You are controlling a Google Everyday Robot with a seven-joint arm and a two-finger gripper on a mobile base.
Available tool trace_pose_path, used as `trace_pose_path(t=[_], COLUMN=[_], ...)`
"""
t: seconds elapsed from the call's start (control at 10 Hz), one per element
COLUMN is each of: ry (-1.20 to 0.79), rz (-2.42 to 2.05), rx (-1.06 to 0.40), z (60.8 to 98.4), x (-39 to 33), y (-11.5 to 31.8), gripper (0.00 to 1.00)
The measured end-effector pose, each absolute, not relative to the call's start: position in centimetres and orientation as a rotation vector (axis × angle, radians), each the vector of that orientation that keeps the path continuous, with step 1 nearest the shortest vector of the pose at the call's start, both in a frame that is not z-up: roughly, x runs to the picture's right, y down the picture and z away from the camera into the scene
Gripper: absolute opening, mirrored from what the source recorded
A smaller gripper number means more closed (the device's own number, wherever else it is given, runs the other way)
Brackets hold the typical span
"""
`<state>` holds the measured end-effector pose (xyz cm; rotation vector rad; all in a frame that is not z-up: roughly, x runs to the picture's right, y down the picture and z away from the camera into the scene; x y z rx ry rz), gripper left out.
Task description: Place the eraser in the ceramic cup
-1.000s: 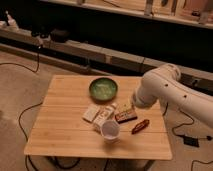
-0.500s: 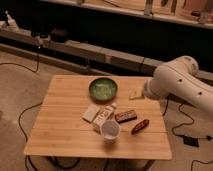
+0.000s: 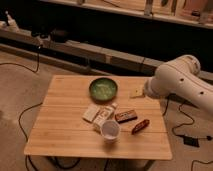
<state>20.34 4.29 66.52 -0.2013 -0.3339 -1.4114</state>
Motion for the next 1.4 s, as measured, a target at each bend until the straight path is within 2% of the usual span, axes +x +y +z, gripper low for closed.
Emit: trace_pose_path(t=[0.2, 0.6, 1.0, 1.4], ry=[-0.321, -0.221, -0.166, -0.177], rz=[-1.387, -1.143, -0.815, -0.751], rx=[-0.216, -0.290, -0.333, -0.351], z=[67.3, 72.2, 76.5, 77.1], x=[20.7, 23.0, 23.4, 23.2], y=[4.0, 2.8, 3.3, 3.7], gripper=[0.80, 0.80, 0.80, 0.80])
